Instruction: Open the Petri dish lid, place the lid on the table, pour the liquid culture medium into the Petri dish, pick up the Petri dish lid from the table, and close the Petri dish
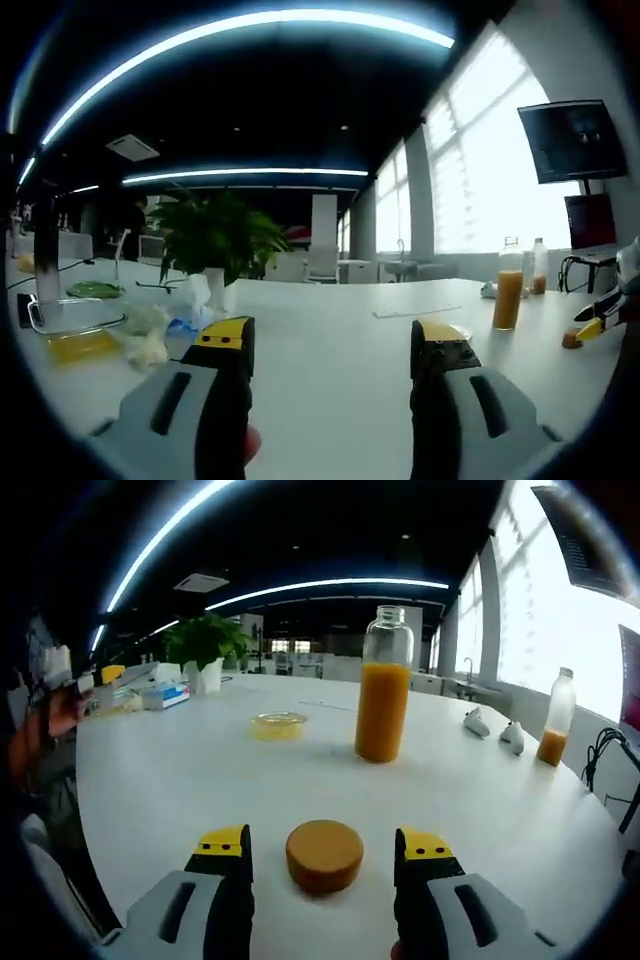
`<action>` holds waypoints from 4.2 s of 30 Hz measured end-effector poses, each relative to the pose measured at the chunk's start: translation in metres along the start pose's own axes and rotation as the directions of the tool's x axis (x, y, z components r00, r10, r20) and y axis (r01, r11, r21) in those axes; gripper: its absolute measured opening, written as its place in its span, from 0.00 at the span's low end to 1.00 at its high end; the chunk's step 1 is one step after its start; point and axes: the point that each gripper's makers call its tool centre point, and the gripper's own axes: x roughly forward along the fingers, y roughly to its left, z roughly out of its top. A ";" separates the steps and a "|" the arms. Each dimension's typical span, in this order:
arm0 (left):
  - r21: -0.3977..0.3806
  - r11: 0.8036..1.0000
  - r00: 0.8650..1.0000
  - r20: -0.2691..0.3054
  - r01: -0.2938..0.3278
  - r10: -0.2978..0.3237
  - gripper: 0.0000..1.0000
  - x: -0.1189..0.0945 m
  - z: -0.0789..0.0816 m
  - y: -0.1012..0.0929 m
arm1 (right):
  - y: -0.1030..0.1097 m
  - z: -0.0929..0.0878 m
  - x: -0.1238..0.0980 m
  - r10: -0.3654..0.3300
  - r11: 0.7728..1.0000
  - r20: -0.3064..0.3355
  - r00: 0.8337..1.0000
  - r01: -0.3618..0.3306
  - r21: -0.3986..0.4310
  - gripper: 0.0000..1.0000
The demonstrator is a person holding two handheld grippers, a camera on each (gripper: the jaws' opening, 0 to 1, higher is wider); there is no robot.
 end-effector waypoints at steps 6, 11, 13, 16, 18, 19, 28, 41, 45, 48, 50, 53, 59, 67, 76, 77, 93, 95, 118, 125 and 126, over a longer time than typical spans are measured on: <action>-0.002 1.000 1.000 0.005 -0.005 0.005 0.54 -0.002 0.001 0.002 | 0.001 -0.008 0.004 0.004 1.000 -0.020 1.000 -0.004 0.022 0.47; -0.001 1.000 1.000 0.001 -0.003 0.003 0.54 -0.003 -0.002 0.003 | 0.005 -0.016 0.010 0.010 1.000 -0.048 0.999 -0.009 0.026 0.42; -0.003 1.000 1.000 -0.002 -0.003 0.003 0.54 -0.002 -0.003 0.003 | 0.005 -0.017 0.011 0.008 1.000 -0.050 0.999 -0.006 0.030 0.40; -0.003 1.000 1.000 -0.003 0.003 -0.003 0.54 -0.002 -0.004 0.002 | 0.005 -0.019 0.013 0.007 0.999 -0.055 0.998 -0.006 0.033 0.39; -0.003 1.000 1.000 0.000 0.006 -0.006 0.54 -0.002 -0.003 0.001 | 0.004 -0.019 0.013 0.002 1.000 -0.056 0.998 0.000 0.031 0.36; -0.003 1.000 1.000 0.001 0.009 -0.009 0.54 -0.002 -0.003 0.000 | 0.003 -0.018 0.014 -0.002 0.999 -0.053 0.999 0.004 0.034 0.34; -0.007 1.000 1.000 -0.003 0.009 -0.009 0.54 -0.001 -0.006 0.002 | 0.000 -0.020 0.016 -0.018 0.999 -0.064 0.998 0.020 0.029 0.29; -0.007 1.000 1.000 0.001 0.011 -0.011 0.54 0.001 -0.002 -0.001 | -0.012 0.005 0.012 -0.042 0.995 -0.007 0.999 0.042 0.092 0.29; -0.007 1.000 1.000 0.001 0.014 -0.014 0.54 0.001 -0.001 -0.003 | -0.022 0.036 0.008 -0.057 0.995 0.049 0.997 0.053 0.079 0.29; -0.004 1.000 1.000 0.002 0.017 -0.017 0.54 0.000 0.001 -0.005 | -0.032 0.068 0.002 -0.070 0.996 0.103 0.992 0.063 0.068 0.29; -0.003 1.000 1.000 0.003 0.015 -0.015 0.53 0.000 0.002 -0.004 | -0.037 0.088 0.000 -0.075 0.996 0.135 0.988 0.068 0.057 0.29; -0.002 1.000 1.000 0.003 0.016 -0.016 0.53 0.001 0.003 -0.005 | -0.043 0.118 -0.004 -0.084 0.996 0.177 0.981 0.081 0.025 0.29; 0.001 1.000 1.000 0.004 0.019 -0.019 0.53 0.002 0.004 -0.006 | -0.059 0.173 -0.005 -0.091 0.995 0.248 0.965 0.100 -0.023 0.29; 0.011 1.000 1.000 0.000 0.027 -0.027 0.53 0.003 0.005 -0.009 | -0.067 0.233 0.003 -0.082 0.991 0.317 0.945 0.111 -0.074 0.29; 0.015 1.000 1.000 -0.004 0.027 -0.026 0.53 0.005 0.003 -0.010 | -0.071 0.272 0.019 -0.066 0.988 0.347 0.935 0.110 -0.106 0.29; 0.014 1.000 1.000 -0.004 0.023 -0.023 0.53 0.005 0.003 -0.009 | -0.072 0.274 0.021 -0.065 0.988 0.347 0.936 0.111 -0.112 0.29; 0.032 0.999 1.000 0.006 -0.006 0.006 0.52 0.004 0.011 0.003 | -0.092 0.277 0.079 -0.050 0.996 0.253 0.966 0.068 -0.063 0.29; 0.028 1.000 1.000 0.008 -0.012 0.012 0.52 0.002 0.011 0.004 | -0.093 0.272 0.088 -0.043 0.996 0.226 0.973 0.060 -0.068 0.29; 0.022 0.999 0.999 0.006 -0.048 0.048 0.52 -0.004 0.010 0.018 | -0.102 0.236 0.130 -0.031 0.999 0.113 0.993 0.028 0.033 0.29; 0.019 0.999 0.999 0.001 -0.047 0.047 0.51 -0.005 0.008 0.018 | -0.097 0.227 0.135 -0.013 0.999 0.092 0.996 0.009 0.036 0.29; 0.020 0.999 0.999 0.001 -0.047 0.047 0.51 -0.005 0.008 0.018 | -0.097 0.223 0.135 -0.018 1.000 0.078 0.997 0.016 0.021 0.29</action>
